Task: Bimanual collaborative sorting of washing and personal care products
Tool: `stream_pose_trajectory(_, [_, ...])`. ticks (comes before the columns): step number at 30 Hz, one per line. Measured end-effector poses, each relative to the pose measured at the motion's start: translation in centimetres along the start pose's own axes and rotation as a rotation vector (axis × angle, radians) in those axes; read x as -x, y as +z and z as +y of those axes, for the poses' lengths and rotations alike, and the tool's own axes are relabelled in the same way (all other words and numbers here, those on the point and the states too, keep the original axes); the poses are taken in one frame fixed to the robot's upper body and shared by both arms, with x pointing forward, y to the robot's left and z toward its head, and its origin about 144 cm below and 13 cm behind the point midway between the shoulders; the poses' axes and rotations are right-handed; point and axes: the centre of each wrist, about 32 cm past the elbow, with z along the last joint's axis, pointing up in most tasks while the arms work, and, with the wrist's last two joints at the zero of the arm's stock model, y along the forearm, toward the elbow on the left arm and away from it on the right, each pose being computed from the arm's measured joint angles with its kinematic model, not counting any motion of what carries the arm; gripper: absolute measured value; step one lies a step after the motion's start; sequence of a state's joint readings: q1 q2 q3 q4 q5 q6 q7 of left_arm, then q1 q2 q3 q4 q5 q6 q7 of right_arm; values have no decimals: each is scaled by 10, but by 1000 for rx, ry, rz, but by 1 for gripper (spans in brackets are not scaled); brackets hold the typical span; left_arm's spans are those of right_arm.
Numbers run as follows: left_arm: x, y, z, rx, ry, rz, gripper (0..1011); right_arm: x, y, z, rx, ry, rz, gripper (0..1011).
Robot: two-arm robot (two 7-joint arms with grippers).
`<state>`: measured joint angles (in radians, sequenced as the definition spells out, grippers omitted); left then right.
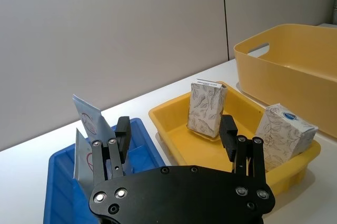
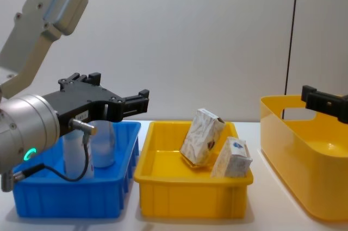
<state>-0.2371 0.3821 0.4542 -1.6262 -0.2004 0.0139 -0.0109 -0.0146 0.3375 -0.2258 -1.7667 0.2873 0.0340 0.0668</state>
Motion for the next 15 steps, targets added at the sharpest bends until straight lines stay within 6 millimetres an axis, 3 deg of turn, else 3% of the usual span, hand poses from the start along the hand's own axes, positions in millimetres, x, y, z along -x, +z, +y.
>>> stream_pose_trajectory(15, [0, 0, 0, 0, 0, 0, 1001, 0, 0, 0, 0, 0, 0, 1004])
